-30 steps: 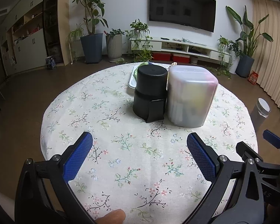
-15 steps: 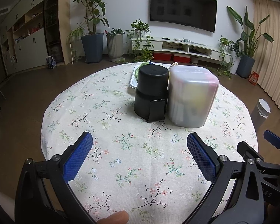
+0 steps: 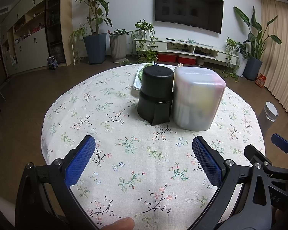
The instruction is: Organize soft objects
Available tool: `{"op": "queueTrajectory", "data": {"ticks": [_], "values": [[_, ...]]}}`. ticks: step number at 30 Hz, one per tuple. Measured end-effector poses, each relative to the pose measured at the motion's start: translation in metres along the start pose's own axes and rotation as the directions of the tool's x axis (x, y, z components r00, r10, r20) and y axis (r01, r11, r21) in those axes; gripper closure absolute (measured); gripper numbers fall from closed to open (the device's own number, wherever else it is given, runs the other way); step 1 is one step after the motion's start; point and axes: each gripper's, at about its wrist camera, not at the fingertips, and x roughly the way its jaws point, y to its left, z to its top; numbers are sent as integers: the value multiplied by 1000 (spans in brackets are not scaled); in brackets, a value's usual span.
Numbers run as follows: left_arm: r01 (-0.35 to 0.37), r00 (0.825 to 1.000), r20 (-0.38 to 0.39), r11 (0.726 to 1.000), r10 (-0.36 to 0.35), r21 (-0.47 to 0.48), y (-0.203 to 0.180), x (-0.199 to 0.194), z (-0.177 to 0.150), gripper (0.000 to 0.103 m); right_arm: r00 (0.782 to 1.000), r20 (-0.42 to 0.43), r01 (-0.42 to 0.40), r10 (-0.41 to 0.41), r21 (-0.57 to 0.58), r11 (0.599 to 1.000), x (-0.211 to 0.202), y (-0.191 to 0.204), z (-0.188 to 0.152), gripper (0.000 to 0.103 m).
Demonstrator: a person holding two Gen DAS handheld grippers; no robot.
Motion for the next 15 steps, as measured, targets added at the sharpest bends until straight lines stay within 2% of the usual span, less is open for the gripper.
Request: {"op": "queueTrajectory", "data": {"ticks": [15], "values": [[3,1000,0,1000,-3,-2,-1,0,0,0,1000,-1,0,0,-2,1000,0,0,1,10]]}}
